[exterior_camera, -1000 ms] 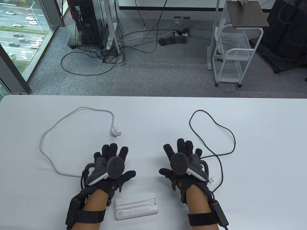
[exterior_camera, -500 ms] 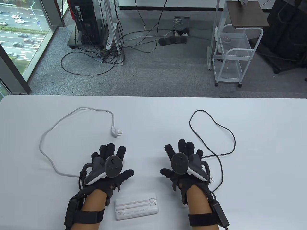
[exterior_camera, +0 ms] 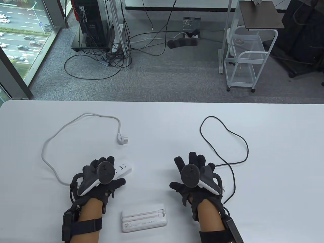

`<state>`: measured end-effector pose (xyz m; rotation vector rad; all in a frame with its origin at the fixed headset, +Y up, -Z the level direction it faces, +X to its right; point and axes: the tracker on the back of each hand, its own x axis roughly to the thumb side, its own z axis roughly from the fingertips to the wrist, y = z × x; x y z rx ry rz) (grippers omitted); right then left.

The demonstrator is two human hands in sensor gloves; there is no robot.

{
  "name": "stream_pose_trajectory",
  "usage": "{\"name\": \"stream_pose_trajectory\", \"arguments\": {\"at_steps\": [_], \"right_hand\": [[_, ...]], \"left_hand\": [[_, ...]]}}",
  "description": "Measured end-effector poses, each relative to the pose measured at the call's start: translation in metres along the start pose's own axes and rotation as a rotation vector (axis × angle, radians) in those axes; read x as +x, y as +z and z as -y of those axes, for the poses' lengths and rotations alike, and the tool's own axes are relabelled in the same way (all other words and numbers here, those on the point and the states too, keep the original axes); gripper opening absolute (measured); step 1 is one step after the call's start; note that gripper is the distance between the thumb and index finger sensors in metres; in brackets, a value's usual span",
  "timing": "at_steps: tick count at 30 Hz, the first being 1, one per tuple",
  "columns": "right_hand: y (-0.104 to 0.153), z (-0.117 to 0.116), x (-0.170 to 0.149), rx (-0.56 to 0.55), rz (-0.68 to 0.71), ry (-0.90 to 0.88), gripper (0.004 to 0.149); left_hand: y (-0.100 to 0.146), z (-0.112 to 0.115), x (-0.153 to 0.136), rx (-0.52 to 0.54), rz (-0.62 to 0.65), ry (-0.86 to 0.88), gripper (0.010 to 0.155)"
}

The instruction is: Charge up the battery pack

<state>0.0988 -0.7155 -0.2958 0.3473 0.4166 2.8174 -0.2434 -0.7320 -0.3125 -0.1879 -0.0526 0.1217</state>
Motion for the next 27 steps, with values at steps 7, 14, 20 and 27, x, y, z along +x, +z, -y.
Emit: {"name": "stream_pose_trajectory", "arguments": {"at_steps": [7,14,20,27], "right_hand": [[-0.003,-0.002,-0.004,0.032,-0.026,-0.005,0.089],[-0.005,-0.004,-0.004,0.046,-0.03,0.001,0.089],[-0.005,-0.005,-0.002,0.048,-0.028,0.012,0.089],[-0.005,-0.007,-0.001,0.057,-0.027,0.02,0.089]], "left_hand": [[-0.007,0.005,-0.005,-0.021,-0.016,0.005,0.103],[-0.011,0.011,-0.006,-0.039,-0.021,-0.018,0.096],[-0.01,0.011,-0.006,-0.038,-0.021,-0.001,0.09],[-0.01,0.011,-0.004,-0.04,-0.011,0.02,0.085]]}}
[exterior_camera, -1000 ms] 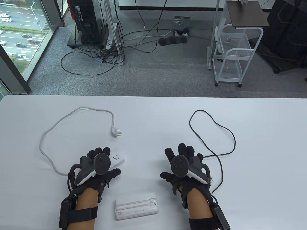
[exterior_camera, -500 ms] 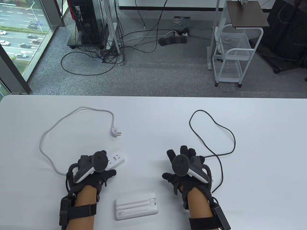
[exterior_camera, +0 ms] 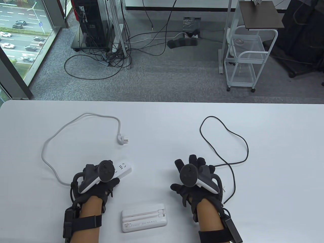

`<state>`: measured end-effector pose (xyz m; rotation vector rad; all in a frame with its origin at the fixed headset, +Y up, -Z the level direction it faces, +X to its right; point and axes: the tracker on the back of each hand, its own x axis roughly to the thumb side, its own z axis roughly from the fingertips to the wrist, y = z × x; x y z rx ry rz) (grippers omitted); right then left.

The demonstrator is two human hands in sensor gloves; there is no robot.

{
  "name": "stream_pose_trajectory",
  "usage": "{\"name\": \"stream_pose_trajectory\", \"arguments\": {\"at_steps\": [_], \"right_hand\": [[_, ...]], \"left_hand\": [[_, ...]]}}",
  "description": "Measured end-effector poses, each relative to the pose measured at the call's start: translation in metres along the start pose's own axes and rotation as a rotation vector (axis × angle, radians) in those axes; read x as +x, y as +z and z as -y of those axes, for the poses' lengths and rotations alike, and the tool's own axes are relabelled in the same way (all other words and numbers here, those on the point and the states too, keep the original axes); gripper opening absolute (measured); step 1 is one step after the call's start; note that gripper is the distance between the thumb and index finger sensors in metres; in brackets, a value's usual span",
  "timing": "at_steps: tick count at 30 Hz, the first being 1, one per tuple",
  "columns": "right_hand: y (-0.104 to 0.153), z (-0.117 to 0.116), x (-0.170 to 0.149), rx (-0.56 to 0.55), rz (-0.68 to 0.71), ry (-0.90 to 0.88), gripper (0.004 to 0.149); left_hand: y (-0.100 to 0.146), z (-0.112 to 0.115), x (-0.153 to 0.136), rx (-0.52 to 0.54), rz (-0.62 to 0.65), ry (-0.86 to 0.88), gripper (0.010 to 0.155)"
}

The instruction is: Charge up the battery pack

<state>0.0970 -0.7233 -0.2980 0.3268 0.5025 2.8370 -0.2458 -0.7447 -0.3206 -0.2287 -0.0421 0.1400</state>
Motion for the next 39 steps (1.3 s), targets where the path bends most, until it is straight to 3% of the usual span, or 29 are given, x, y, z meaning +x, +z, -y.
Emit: {"name": "stream_pose_trajectory", "arguments": {"at_steps": [7,20,35,39], "right_hand": [[0.0,0.0,0.0,0.001,0.0,-0.009,0.088],[0.0,0.001,0.001,-0.011,0.012,-0.017,0.088],[0.001,0.001,0.001,-0.016,0.013,-0.013,0.088],[0.003,0.007,-0.005,-0.063,0.002,-0.044,0.086]], "left_hand": [[0.002,-0.008,0.01,0.0,0.04,0.055,0.085],[0.008,-0.008,0.093,-0.09,0.251,-0.12,0.085],[0.006,0.001,0.103,-0.141,0.261,-0.18,0.086],[0.008,0.001,0.098,-0.158,0.271,-0.162,0.089]]}}
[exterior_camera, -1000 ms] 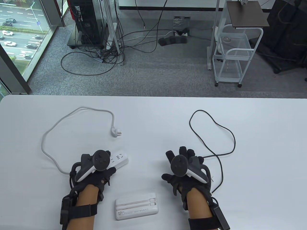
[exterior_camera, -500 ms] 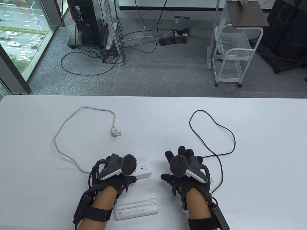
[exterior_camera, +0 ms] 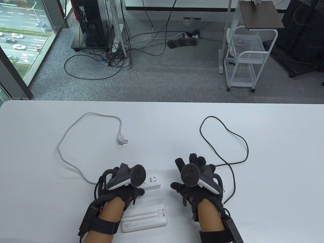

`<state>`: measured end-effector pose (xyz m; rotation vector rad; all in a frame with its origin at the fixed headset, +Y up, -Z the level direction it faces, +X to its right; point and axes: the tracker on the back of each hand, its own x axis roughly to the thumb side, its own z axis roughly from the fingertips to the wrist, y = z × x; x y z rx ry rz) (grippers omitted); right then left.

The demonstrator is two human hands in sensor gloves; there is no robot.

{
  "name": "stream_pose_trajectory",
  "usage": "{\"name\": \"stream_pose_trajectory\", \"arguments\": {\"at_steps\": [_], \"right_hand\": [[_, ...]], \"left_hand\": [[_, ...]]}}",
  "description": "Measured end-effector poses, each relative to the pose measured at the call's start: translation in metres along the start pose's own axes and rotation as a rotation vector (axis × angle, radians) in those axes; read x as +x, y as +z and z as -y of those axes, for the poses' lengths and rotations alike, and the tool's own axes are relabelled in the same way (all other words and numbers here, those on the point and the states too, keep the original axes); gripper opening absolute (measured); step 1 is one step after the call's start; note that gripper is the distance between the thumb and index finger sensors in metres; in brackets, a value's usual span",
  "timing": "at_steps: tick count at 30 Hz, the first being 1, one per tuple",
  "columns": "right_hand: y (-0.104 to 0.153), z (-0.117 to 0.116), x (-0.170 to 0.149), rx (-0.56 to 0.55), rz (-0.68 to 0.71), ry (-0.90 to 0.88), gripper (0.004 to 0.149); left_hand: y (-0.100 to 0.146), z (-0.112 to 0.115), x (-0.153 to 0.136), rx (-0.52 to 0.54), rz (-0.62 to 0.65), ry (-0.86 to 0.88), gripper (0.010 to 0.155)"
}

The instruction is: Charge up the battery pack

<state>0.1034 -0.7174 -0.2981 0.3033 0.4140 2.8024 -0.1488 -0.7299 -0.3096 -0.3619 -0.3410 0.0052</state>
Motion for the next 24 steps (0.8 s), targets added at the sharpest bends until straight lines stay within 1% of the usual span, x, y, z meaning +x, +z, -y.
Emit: {"name": "stream_pose_trajectory", "arguments": {"at_steps": [3,6,7,10,14,18,21,24], "right_hand": [[0.004,0.009,-0.011,-0.076,-0.042,-0.035,0.085],[0.01,0.021,-0.028,-0.227,-0.127,-0.062,0.083],[0.011,0.024,-0.034,-0.246,-0.152,-0.077,0.081],[0.015,0.028,-0.046,-0.241,-0.241,-0.08,0.076],[0.017,0.026,-0.061,-0.18,-0.399,-0.011,0.072],[0.014,0.019,-0.073,-0.128,-0.55,0.083,0.073],[0.01,0.011,-0.078,-0.116,-0.593,0.14,0.077],[0.006,0.005,-0.08,-0.104,-0.614,0.187,0.076]], "left_hand": [[0.006,-0.004,-0.008,0.032,0.0,0.033,0.092],[0.013,-0.007,-0.019,0.061,0.0,0.106,0.092],[0.015,-0.008,-0.023,0.068,-0.003,0.127,0.092],[0.019,-0.009,-0.032,0.063,-0.001,0.181,0.091],[0.026,-0.011,-0.047,0.087,-0.006,0.288,0.089],[0.03,-0.011,-0.061,0.112,-0.022,0.359,0.089],[0.031,-0.008,-0.066,0.1,-0.04,0.388,0.088],[0.031,-0.005,-0.07,0.084,-0.046,0.406,0.088]]}}
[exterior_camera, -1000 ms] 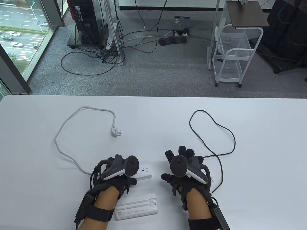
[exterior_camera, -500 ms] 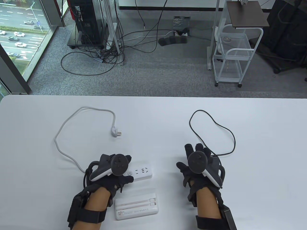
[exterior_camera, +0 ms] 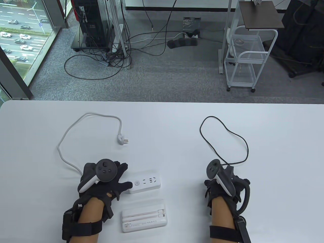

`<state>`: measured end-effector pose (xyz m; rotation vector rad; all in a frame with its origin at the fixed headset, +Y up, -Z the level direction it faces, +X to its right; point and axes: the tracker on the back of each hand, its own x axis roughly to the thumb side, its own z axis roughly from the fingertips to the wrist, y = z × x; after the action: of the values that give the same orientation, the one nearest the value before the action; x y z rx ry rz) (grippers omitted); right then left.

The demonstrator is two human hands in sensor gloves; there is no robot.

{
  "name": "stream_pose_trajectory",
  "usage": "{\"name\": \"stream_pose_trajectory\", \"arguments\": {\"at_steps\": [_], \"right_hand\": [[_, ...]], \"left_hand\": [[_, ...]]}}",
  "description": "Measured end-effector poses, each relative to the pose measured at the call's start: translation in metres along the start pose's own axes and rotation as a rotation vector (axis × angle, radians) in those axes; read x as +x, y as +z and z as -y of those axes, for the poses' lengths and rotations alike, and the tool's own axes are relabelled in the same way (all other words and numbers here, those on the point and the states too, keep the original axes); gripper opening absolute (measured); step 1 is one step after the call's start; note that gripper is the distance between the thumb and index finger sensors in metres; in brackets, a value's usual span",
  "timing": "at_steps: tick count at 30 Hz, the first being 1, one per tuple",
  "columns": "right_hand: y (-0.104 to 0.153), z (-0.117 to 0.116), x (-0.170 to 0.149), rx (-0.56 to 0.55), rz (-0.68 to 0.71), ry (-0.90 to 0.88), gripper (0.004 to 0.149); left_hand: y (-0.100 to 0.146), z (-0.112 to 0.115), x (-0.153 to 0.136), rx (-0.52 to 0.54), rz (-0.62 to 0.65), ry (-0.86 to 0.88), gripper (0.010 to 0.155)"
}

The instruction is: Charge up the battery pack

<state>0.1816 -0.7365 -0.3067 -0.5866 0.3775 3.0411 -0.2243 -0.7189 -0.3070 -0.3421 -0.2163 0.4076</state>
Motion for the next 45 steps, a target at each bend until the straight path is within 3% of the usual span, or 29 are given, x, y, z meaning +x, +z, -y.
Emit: {"name": "stream_pose_trajectory", "arguments": {"at_steps": [15,21,27,38,45], "right_hand": [[-0.003,-0.008,0.011,-0.071,0.016,0.057,0.07],[0.0,0.001,0.005,-0.12,0.042,-0.131,0.071],[0.004,0.005,0.005,-0.124,0.081,-0.245,0.06],[0.022,0.017,0.035,-0.134,0.311,-0.5,0.059],[0.034,0.016,0.068,-0.042,0.564,-0.579,0.06]], "left_hand": [[-0.002,0.004,0.004,-0.01,0.011,-0.022,0.088],[-0.004,0.008,0.013,-0.029,0.034,-0.066,0.087],[-0.008,0.017,0.027,-0.051,0.069,-0.129,0.084],[-0.013,0.032,0.047,-0.081,0.101,-0.232,0.078],[-0.016,0.039,0.049,-0.084,0.098,-0.261,0.074]]}}
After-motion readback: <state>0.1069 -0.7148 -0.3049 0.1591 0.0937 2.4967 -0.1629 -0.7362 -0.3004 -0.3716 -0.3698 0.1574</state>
